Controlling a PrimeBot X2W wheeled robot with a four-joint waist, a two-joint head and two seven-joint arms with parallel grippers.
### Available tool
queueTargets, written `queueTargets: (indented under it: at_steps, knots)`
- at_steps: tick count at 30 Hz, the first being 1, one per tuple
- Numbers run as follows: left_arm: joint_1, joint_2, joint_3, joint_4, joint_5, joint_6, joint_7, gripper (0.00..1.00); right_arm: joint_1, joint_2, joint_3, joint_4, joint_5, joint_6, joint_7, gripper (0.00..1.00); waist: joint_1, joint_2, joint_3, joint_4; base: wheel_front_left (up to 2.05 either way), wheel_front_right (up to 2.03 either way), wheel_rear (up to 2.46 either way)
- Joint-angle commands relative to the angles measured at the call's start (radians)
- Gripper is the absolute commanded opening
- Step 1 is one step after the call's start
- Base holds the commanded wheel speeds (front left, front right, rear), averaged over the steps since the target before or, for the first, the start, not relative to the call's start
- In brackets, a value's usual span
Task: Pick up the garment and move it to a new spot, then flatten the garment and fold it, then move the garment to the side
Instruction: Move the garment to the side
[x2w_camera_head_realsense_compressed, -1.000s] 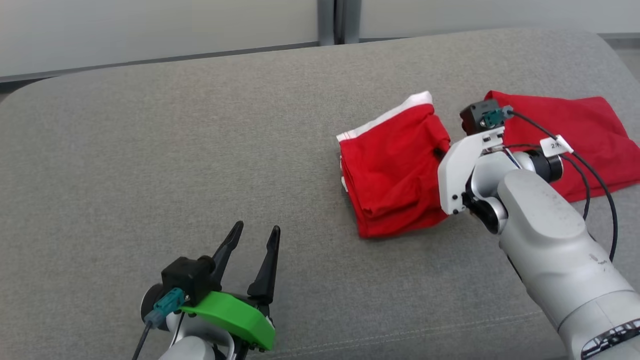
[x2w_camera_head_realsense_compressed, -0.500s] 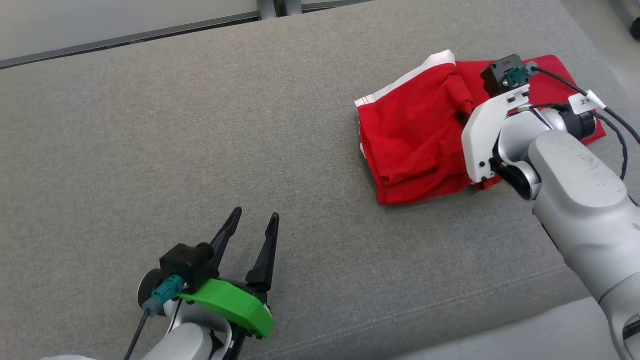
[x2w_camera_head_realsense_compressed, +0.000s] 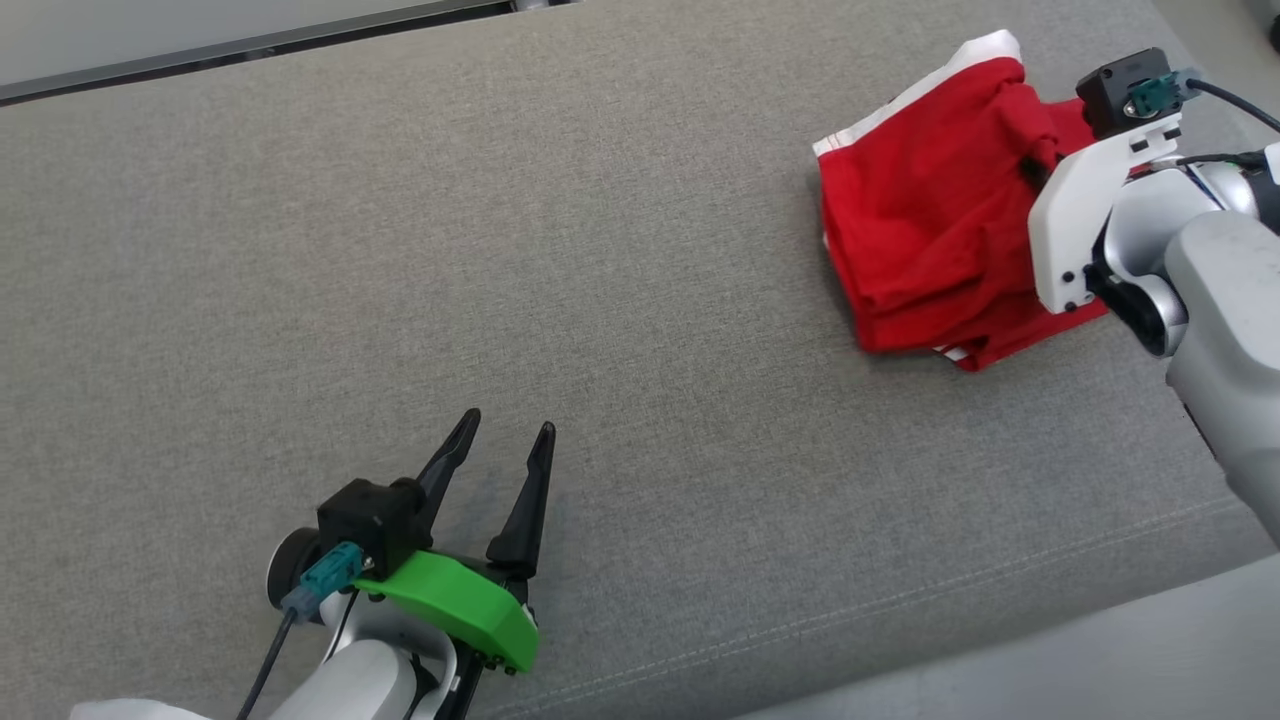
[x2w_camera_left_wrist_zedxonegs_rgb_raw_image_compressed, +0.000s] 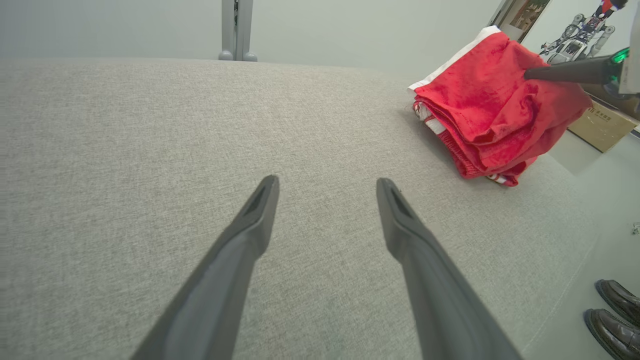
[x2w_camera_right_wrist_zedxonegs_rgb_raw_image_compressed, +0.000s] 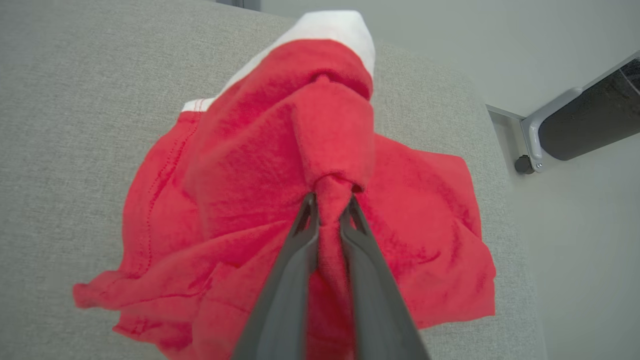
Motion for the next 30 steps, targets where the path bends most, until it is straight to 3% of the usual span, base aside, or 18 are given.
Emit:
queueTargets:
  at_steps: [1, 14, 25, 26, 27, 28, 30]
  knots:
    - [-0.020, 0.011, 0.002, -0.004, 0.009, 0.002, 0.003, 1.00, -0.015, -0.020, -0.003, 0.011, -0.008, 0.000, -0.017, 0.00, -0.0001, -0.0001, 0.004, 0.013, 0.00, 0.00, 0.00]
    - [-0.001, 0.032, 0.002, -0.023, 0.005, 0.018, 0.016, 1.00, -0.010, -0.121, -0.041, 0.110, -0.065, -0.001, -0.047, 0.00, -0.0001, -0.0001, -0.010, 0.071, 0.00, 0.00, 0.00]
    - [-0.018, 0.056, -0.015, -0.059, 0.022, 0.028, 0.045, 1.00, -0.020, -0.120, -0.133, 0.251, -0.163, -0.001, -0.168, 0.00, -0.0001, -0.0001, 0.030, 0.105, 0.00, 0.00, 0.00]
    - [-0.020, 0.057, -0.016, -0.062, 0.023, 0.027, 0.047, 1.00, -0.026, -0.118, -0.145, 0.268, -0.176, -0.001, -0.182, 0.14, -0.0001, -0.0001, 0.034, 0.110, 0.00, 0.00, 0.00]
    - [-0.021, 0.058, -0.016, -0.064, 0.022, 0.028, 0.048, 1.00, -0.029, -0.112, -0.155, 0.286, -0.187, -0.001, -0.195, 0.72, -0.0001, -0.0001, 0.037, 0.115, 0.00, 0.00, 0.00]
    - [-0.021, 0.059, -0.017, -0.066, 0.022, 0.028, 0.048, 1.00, -0.035, -0.111, -0.167, 0.302, -0.201, -0.001, -0.210, 1.00, -0.0001, -0.0001, 0.039, 0.119, 0.00, 0.00, 0.00]
    - [-0.021, 0.060, -0.018, -0.069, 0.022, 0.028, 0.050, 1.00, -0.043, -0.108, -0.182, 0.331, -0.234, -0.001, -0.237, 1.00, -0.0001, -0.0001, 0.043, 0.128, 0.00, 0.00, 0.00]
